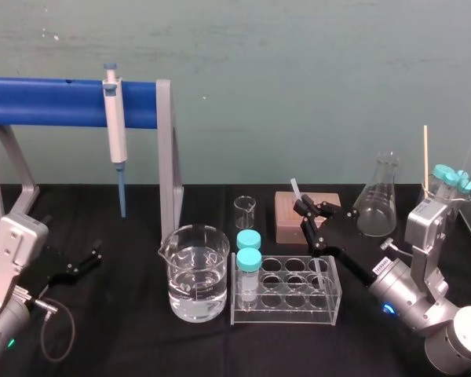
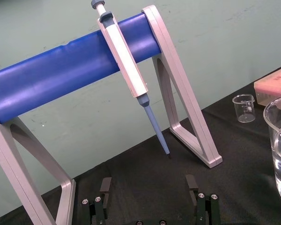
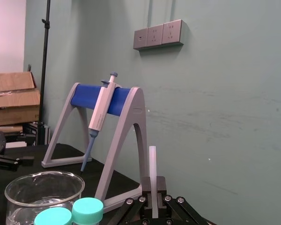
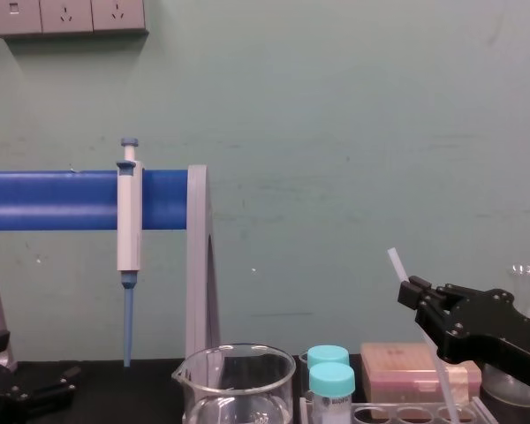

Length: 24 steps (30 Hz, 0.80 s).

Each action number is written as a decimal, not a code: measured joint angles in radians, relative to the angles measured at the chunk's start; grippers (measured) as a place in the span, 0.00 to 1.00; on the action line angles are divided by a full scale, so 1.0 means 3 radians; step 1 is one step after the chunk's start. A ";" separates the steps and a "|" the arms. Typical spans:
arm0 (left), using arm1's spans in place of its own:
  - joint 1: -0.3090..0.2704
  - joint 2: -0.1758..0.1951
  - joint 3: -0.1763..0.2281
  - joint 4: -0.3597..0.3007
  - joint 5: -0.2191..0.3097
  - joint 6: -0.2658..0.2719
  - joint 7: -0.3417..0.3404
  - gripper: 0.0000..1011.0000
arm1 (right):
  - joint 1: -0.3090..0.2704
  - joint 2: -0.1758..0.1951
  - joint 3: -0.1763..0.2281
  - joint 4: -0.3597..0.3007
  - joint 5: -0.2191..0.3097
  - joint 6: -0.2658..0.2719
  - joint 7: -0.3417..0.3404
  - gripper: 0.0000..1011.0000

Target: Pick up the stirring rod with one hand, then place it down.

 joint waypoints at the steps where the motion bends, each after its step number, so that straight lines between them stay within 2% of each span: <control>1: 0.0000 0.0000 0.0000 0.0000 0.0000 0.0000 0.0000 0.99 | 0.0000 0.0000 0.0000 0.0000 0.0000 -0.0001 0.0000 0.06; 10: 0.0000 0.0000 0.0000 0.0000 0.0000 0.0000 0.0000 0.99 | -0.0001 0.0000 0.0001 -0.0003 0.0003 -0.0003 0.0000 0.08; 12: 0.0000 0.0000 0.0000 0.0000 0.0000 0.0000 0.0000 0.99 | -0.0001 0.0000 0.0001 -0.0003 0.0004 -0.0004 0.0000 0.17; 14: 0.0000 0.0000 0.0000 0.0000 0.0000 0.0000 0.0000 0.99 | -0.0001 0.0000 0.0001 -0.0003 0.0005 -0.0004 0.0000 0.20; 16: 0.0000 0.0000 0.0000 0.0000 0.0000 0.0000 0.0000 0.99 | -0.0001 0.0000 0.0001 -0.0003 0.0005 -0.0005 0.0000 0.28; 18: 0.0000 0.0000 0.0000 0.0000 0.0000 0.0000 0.0000 0.99 | -0.0001 0.0000 0.0001 -0.0003 0.0005 -0.0006 0.0000 0.32; 19: 0.0000 0.0000 0.0000 0.0000 0.0000 0.0000 0.0000 0.99 | -0.0001 0.0000 0.0001 -0.0003 0.0005 -0.0006 0.0000 0.38; 21: 0.0000 0.0000 0.0000 0.0000 0.0000 0.0000 0.0000 0.99 | -0.0001 0.0000 0.0001 -0.0003 0.0005 -0.0007 0.0000 0.42; 22: 0.0000 0.0000 0.0000 0.0000 0.0000 0.0000 0.0000 0.99 | -0.0001 0.0000 0.0001 -0.0003 0.0005 -0.0007 0.0000 0.48; 24: 0.0000 0.0000 0.0000 0.0000 0.0000 0.0000 0.0000 0.99 | -0.0001 0.0000 0.0001 -0.0003 0.0005 -0.0007 0.0000 0.52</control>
